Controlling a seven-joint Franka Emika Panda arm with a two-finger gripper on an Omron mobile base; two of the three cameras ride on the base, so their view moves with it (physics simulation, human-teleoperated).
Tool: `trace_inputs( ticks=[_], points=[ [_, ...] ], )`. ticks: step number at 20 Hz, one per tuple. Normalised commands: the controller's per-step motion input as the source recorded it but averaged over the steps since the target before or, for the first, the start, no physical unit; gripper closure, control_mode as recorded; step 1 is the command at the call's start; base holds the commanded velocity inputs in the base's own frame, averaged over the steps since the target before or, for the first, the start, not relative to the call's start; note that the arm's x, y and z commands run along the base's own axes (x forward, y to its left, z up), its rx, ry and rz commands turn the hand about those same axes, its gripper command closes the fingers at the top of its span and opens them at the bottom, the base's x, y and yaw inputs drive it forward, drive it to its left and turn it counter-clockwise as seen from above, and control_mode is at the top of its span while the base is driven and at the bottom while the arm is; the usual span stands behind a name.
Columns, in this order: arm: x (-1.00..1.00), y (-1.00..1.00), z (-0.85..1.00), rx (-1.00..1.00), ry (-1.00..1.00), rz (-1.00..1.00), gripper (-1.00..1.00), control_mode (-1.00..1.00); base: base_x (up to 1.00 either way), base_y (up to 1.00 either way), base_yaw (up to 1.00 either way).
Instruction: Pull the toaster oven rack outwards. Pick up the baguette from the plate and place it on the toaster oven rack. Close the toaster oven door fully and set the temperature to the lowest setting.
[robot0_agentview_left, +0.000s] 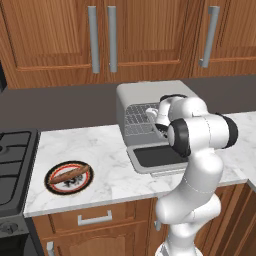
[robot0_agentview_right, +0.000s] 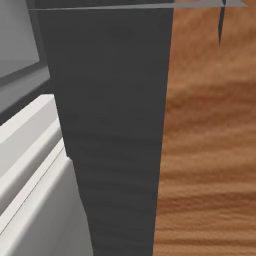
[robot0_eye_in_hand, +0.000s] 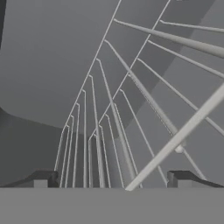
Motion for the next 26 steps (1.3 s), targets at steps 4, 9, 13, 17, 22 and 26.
trace_inputs(
  ticks=[4, 9, 13, 17, 22, 26],
  points=[
    [0.19, 0.0, -0.12, 0.0, 0.0, 0.0, -1.0, -1.0, 0.0, 0.0, 0.0],
    [0.2, 0.0, -0.1, 0.0, 0.0, 0.0, -1.0, -1.0, 0.0, 0.0, 0.0],
    [0.25, 0.0, -0.1, 0.0, 0.0, 0.0, -1.0, -1.0, 0.0, 0.0, 0.0],
    [0.24, 0.0, -0.08, 0.0, 0.0, 0.0, -1.0, -1.0, 0.0, 0.0, 0.0],
    [0.03, 0.0, -0.02, 0.0, 0.0, 0.0, -1.0, -1.0, 0.0, 0.0, 0.0],
    [0.0, 0.0, 0.0, 0.0, 0.0, 0.0, -1.0, -1.0, 0.0, 0.0, 0.0]
  ],
)
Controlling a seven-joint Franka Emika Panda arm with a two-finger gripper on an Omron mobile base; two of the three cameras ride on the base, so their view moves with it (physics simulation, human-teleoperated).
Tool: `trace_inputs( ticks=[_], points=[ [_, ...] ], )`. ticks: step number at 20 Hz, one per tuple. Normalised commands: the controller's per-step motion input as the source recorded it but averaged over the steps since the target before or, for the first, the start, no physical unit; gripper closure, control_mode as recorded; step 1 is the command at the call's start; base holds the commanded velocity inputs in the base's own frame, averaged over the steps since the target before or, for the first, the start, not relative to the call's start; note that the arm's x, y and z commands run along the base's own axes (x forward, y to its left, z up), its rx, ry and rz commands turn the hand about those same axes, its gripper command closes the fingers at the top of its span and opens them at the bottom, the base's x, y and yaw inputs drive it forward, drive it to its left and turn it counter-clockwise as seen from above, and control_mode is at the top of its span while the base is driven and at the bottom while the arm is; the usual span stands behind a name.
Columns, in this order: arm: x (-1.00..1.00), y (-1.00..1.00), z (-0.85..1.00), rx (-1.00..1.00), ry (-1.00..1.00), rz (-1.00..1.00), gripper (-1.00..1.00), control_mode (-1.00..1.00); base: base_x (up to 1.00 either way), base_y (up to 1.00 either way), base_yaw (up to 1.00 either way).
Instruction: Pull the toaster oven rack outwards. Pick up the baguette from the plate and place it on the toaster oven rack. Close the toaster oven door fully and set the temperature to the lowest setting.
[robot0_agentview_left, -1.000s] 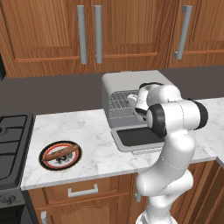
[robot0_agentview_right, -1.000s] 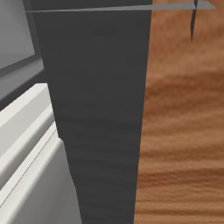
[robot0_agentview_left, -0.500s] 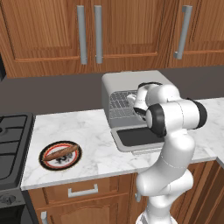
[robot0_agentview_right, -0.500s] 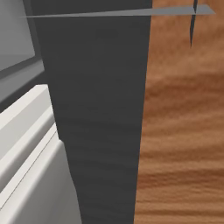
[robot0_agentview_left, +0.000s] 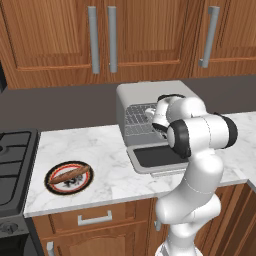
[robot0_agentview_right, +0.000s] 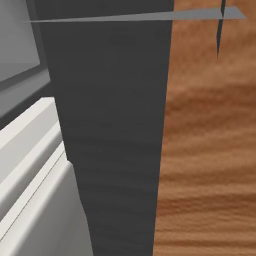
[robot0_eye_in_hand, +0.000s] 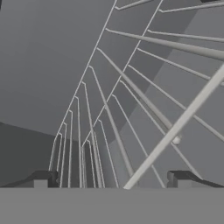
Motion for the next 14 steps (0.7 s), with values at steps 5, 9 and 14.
trace_inputs(
  ticks=[5, 9, 14],
  points=[
    [0.0, 0.0, 0.0, 0.0, 0.0, 0.0, 1.0, -1.0, 0.0, 0.0, 0.0],
    [0.0, 0.0, 0.0, 0.0, 0.0, 0.0, 1.0, -1.0, 0.0, 0.0, 0.0],
    [0.0, 0.0, 0.0, 0.0, 0.0, 0.0, 1.0, -1.0, 0.0, 0.0, 0.0]
  ],
)
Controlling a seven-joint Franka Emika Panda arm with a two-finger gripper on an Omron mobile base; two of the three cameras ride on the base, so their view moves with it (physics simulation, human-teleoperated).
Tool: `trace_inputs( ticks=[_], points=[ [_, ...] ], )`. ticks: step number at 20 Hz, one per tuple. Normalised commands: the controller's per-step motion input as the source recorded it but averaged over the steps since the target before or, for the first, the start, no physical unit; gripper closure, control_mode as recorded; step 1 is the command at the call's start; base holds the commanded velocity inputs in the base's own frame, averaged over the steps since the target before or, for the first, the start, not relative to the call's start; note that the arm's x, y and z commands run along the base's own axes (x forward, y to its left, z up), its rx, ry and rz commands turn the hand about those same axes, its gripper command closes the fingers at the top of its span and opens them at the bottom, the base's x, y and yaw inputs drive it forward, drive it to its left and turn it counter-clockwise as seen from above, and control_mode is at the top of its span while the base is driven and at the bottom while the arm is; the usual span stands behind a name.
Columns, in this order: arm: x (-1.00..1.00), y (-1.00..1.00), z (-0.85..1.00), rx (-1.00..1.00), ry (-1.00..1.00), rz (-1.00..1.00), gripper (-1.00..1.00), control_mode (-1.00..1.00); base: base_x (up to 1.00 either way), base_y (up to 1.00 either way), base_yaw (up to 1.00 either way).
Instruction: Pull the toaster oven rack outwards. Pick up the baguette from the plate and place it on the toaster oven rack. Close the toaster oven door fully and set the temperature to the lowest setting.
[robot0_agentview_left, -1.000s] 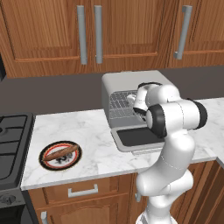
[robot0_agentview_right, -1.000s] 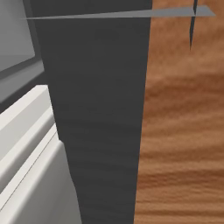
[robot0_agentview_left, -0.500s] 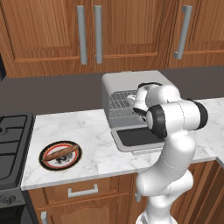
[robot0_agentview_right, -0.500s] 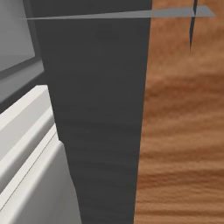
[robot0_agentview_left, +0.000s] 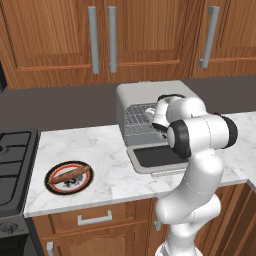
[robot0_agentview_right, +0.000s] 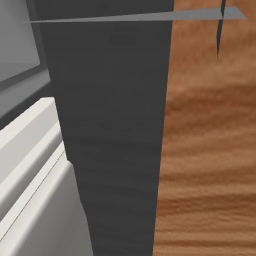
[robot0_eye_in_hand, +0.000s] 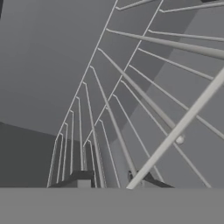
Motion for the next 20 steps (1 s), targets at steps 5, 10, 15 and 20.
trace_inputs(
  ticks=[5, 10, 15, 20],
  points=[
    [-0.02, 0.0, 0.0, 0.0, 0.0, 0.0, 1.0, -1.0, 0.0, 0.0, 0.0],
    [-0.25, 0.0, 0.0, 0.0, 0.0, 0.0, 1.0, -1.0, 0.0, 0.0, 0.0],
    [-0.37, 0.0, 0.0, 0.0, 0.0, 0.0, 1.0, -1.0, 0.0, 0.0, 0.0],
    [-0.44, 0.0, 0.0, 0.0, 0.0, 0.0, 1.0, -1.0, 0.0, 0.0, 0.0]
  ],
)
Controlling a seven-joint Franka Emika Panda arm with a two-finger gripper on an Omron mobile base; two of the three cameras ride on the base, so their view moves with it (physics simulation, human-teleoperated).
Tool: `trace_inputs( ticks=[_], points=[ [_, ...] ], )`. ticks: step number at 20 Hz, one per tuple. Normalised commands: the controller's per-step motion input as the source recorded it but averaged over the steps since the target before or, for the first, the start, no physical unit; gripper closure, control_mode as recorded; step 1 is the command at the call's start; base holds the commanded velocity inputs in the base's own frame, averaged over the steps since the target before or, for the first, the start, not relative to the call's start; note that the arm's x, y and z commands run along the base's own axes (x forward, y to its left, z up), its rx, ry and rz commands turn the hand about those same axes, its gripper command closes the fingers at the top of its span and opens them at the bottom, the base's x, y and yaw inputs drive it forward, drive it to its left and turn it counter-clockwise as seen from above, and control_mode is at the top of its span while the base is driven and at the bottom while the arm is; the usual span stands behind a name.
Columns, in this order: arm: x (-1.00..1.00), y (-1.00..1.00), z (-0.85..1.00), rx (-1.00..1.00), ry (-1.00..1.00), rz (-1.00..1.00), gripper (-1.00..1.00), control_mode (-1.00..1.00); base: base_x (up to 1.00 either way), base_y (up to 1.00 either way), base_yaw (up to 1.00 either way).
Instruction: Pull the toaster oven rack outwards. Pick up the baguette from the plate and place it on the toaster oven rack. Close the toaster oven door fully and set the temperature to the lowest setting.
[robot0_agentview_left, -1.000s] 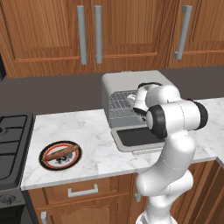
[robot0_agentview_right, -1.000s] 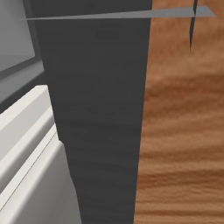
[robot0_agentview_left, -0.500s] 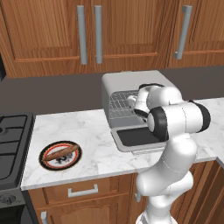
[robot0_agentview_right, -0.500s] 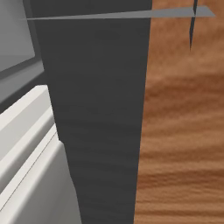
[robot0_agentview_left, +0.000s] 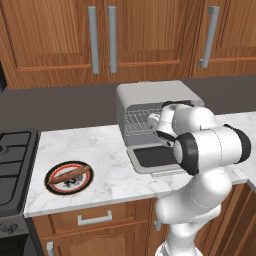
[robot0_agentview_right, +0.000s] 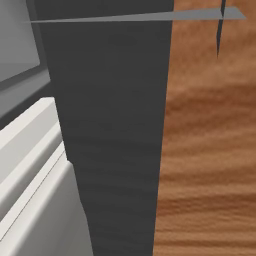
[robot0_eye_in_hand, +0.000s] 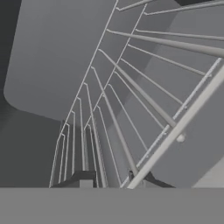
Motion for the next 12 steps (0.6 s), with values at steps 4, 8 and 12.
trace_inputs(
  ticks=[4, 8, 12],
  points=[
    [-0.44, 0.0, 0.0, 0.0, 0.0, 0.0, 1.0, -1.0, 0.0, 0.0, 0.0],
    [-0.42, 0.0, 0.0, 0.0, 0.0, 0.0, 1.0, -1.0, 0.0, 0.0, 0.0],
    [-0.41, 0.0, 0.0, 0.0, 0.0, 0.0, 1.0, -1.0, 0.0, 0.0, 0.0]
  ],
)
